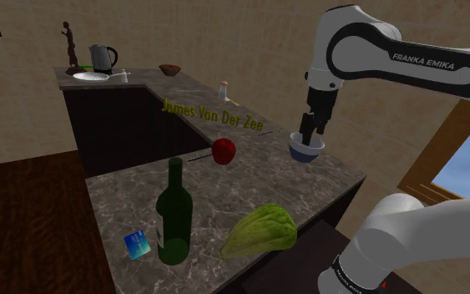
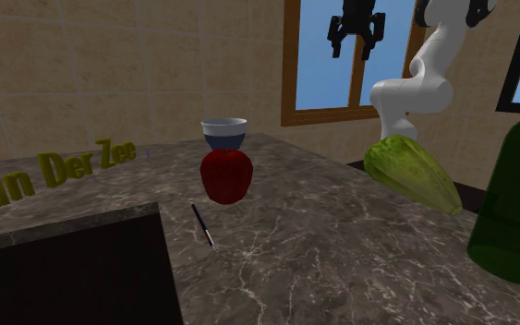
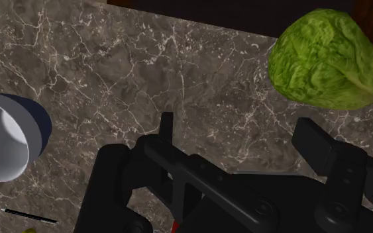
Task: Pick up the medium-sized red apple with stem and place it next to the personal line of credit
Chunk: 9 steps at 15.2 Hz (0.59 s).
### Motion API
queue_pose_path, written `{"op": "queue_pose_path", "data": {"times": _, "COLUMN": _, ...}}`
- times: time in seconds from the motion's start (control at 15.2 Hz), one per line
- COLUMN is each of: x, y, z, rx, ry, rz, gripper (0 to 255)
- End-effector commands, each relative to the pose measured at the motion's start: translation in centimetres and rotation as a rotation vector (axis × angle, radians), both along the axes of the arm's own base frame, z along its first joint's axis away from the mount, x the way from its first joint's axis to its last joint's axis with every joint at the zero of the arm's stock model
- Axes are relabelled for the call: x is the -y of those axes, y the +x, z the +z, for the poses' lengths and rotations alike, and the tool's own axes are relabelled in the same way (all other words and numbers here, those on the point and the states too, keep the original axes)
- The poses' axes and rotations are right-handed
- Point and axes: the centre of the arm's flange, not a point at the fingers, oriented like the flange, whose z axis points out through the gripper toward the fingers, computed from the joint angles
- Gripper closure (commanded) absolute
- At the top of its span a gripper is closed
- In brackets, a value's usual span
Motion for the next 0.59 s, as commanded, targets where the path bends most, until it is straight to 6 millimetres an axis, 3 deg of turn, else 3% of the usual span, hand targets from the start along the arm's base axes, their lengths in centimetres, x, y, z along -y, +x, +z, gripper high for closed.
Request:
{"op": "queue_pose_path", "data": {"times": 0.0, "x": 0.0, "y": 0.0, "z": 0.0, "rx": 0.000, "ry": 0.000, "rz": 0.000, "gripper": 0}}
{"op": "queue_pose_path", "data": {"times": 0.53, "x": 0.5, "y": 7.9, "z": -4.9, "rx": 0.082, "ry": 0.029, "rz": 0.024, "gripper": 0}}
